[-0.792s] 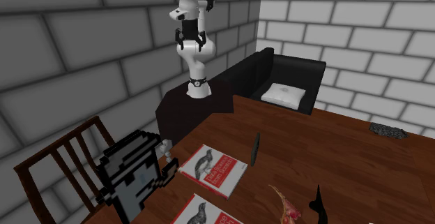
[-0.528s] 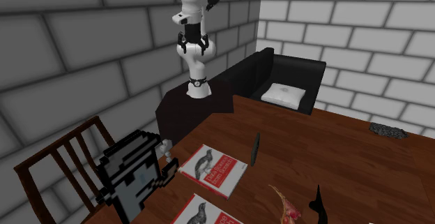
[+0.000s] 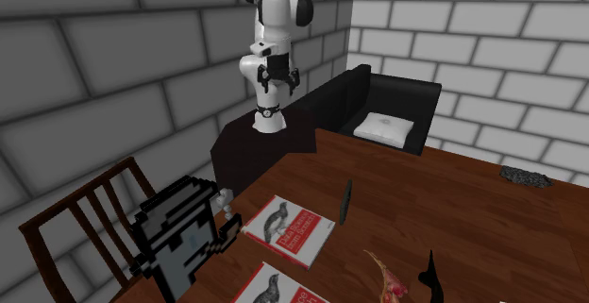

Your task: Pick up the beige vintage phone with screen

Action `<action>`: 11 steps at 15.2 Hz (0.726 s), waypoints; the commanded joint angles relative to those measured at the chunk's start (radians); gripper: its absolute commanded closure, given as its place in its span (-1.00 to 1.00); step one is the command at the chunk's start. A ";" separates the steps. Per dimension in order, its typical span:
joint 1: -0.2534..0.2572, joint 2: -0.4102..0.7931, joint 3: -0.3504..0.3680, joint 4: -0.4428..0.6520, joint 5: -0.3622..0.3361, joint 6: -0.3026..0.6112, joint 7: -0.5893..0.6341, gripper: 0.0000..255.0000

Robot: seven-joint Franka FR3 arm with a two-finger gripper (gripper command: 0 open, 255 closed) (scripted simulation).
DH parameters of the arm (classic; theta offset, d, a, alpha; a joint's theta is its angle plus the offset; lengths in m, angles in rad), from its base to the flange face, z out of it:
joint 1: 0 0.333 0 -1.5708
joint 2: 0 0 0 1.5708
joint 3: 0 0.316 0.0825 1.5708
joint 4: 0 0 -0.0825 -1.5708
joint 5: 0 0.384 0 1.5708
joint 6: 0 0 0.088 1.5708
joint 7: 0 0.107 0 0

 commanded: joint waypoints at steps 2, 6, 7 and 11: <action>0.007 0.091 0.036 0.009 0.021 0.094 0.045 -1.00; 0.013 0.229 0.083 0.051 0.033 0.204 0.108 -1.00; 0.015 0.265 0.093 0.065 0.033 0.230 0.125 -1.00; 0.022 0.415 0.131 0.133 0.018 0.325 0.194 -1.00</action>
